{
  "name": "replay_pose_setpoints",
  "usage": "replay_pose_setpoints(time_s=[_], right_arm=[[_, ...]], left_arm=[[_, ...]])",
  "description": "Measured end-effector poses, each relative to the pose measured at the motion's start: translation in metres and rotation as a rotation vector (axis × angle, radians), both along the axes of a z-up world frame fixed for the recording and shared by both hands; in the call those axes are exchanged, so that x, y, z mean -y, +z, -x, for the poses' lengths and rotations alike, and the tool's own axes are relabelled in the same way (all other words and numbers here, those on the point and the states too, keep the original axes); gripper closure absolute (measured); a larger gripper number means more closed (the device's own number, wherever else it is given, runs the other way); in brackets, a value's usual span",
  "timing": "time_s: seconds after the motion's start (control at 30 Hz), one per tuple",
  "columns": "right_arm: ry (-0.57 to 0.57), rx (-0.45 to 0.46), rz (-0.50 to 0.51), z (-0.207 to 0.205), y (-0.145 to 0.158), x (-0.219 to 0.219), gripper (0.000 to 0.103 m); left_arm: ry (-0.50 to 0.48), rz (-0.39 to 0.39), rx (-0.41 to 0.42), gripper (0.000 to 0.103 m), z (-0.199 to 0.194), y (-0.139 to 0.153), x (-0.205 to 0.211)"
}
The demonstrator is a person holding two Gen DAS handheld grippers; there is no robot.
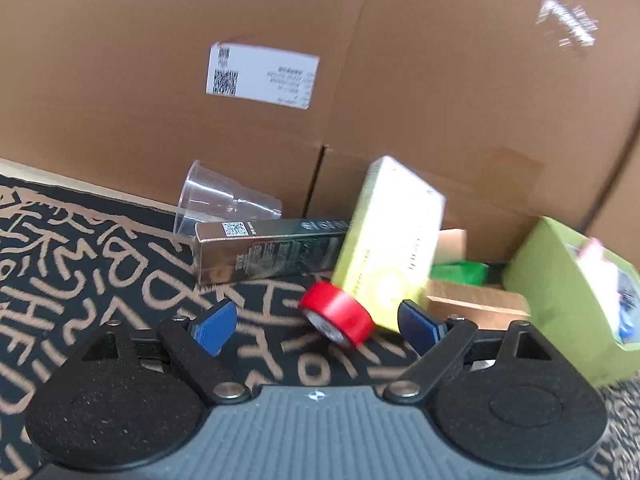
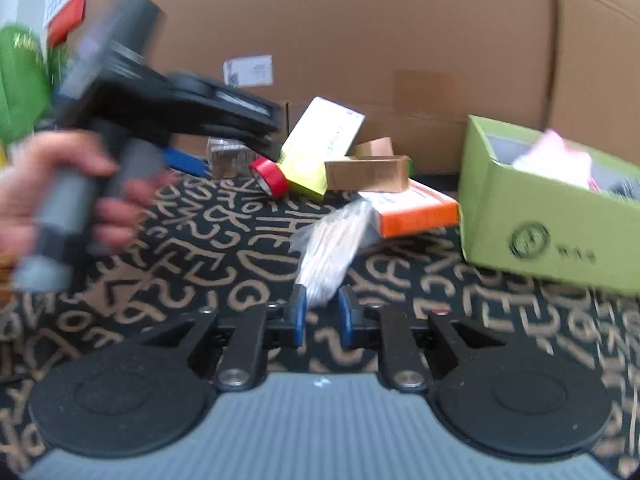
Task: Organize objects
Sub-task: 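Grasp the red tape roll with the left tool while the right grasps the cotton-swab bag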
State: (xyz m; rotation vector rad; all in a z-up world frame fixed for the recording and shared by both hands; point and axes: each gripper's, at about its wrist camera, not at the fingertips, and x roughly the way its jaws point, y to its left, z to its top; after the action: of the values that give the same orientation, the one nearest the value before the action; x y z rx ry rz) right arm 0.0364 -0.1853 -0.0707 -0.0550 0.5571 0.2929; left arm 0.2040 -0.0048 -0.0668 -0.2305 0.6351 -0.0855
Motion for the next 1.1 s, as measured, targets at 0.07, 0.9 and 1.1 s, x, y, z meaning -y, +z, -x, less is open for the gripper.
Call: replay_pose_setpoints(time_s=[0.07, 0.9, 1.1], right_arm=[[0.009, -0.011, 0.002, 0.004, 0.002, 0.004, 0.086], [-0.059, -0.177, -0.237, 0.039, -0.008, 0.065, 0.056], [0.020, -0.063, -0.095, 0.050, 0.002, 0.047, 0.036]], left_arm=[[0.019, -0.013, -0.003, 0.026, -0.007, -0.005, -0.003], [-0.396, 0.161, -0.148, 0.065, 0.149, -0.022, -0.020], [-0.337, -0.009, 0.034, 0.024, 0.172, 0.000, -0.014]])
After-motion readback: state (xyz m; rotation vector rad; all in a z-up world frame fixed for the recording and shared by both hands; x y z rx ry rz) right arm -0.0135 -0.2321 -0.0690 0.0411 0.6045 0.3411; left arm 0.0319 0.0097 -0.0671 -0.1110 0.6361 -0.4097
